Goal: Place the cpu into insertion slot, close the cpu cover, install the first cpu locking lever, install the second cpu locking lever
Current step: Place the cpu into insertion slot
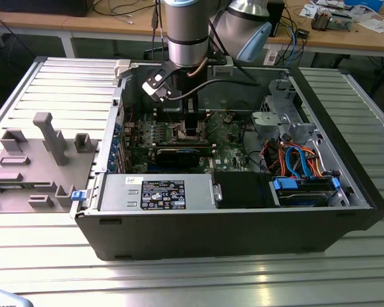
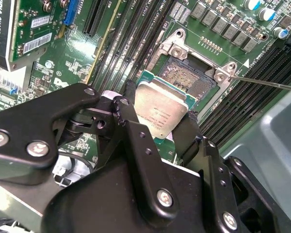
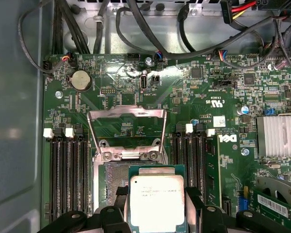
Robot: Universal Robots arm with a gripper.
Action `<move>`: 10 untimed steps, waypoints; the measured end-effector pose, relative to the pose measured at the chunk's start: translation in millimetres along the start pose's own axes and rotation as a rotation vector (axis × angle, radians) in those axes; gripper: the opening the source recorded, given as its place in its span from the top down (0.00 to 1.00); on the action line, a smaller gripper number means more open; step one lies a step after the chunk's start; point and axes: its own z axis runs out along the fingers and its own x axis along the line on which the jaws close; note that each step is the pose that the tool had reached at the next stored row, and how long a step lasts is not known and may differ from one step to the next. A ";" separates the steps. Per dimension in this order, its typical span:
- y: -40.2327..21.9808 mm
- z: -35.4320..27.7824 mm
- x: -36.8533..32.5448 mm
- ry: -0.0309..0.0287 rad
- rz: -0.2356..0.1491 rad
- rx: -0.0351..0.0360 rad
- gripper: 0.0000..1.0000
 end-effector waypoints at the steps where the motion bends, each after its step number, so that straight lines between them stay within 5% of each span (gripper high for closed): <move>1: 0.0 0.2 0.0 0.0001 0.000 -0.0001 0.45; 10: -0.2 1.8 0.1 0.0000 0.000 0.0000 0.45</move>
